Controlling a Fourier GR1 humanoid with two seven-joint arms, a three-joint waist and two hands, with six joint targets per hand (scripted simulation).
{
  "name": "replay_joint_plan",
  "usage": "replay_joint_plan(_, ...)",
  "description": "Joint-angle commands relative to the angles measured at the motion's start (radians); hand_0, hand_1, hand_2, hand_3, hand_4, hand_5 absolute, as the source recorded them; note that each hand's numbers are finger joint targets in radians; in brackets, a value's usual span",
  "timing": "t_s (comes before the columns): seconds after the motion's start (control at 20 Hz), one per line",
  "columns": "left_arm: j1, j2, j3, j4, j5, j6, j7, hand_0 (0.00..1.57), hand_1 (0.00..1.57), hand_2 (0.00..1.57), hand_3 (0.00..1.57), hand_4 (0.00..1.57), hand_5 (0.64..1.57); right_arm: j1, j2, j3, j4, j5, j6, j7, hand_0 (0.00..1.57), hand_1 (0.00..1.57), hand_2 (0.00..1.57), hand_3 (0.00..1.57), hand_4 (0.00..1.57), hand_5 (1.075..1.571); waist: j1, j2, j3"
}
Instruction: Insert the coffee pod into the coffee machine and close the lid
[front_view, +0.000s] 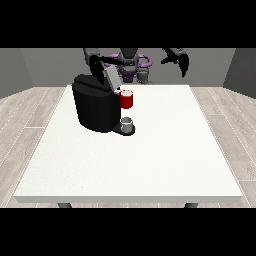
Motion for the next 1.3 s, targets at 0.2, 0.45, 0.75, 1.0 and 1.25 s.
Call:
replay_joint_plan(0.2, -0.015, 0.027, -0.001, -0.051, -0.004, 0.025, 0.029, 0.00, 0.00, 0.00, 0.00, 0.35, 1.571, -0.105, 0.005, 0.029, 0.039, 0.046, -0.031, -0.027, 0.00, 0.00, 0.00, 0.00, 0.13, 1.571, -0.001, 0.074, 0.0017)
replay_joint_plan(0.45, 0.014, 0.047, 0.024, -0.020, -0.002, 0.030, 0.017, 0.00, 0.00, 0.00, 0.00, 0.34, 1.571, -0.129, 0.043, 0.112, 0.010, 0.103, -0.034, 0.025, 0.00, 0.00, 0.00, 0.00, 0.12, 1.571, -0.006, 0.041, 0.0011)
replay_joint_plan(0.75, 0.007, 0.014, -0.046, -0.083, -0.008, 0.006, 0.084, 0.00, 0.00, 0.00, 0.00, 0.41, 1.571, -0.174, 0.025, 0.088, 0.029, 0.096, -0.034, 0.028, 0.00, 0.00, 0.00, 0.00, 0.00, 1.571, 0.059, 0.045, 0.0020)
replay_joint_plan(1.0, -0.026, 0.020, -0.045, -0.047, -0.019, 0.006, 0.016, 0.00, 0.00, 0.00, 0.00, 0.36, 1.571, -0.254, -0.008, 0.112, -0.007, 0.138, -0.029, 0.046, 0.00, 0.00, 0.00, 0.00, 0.00, 1.571, 0.088, 0.124, 0.0013)
replay_joint_plan(1.25, -0.080, 0.003, -0.079, -0.050, -0.041, 0.013, 0.011, 0.00, 0.00, 0.00, 0.00, 0.33, 1.571, -0.332, -0.021, 0.117, -0.031, 0.178, -0.071, 0.092, 0.00, 0.00, 0.00, 0.00, 0.22, 1.571, 0.147, 0.167, 0.0015)
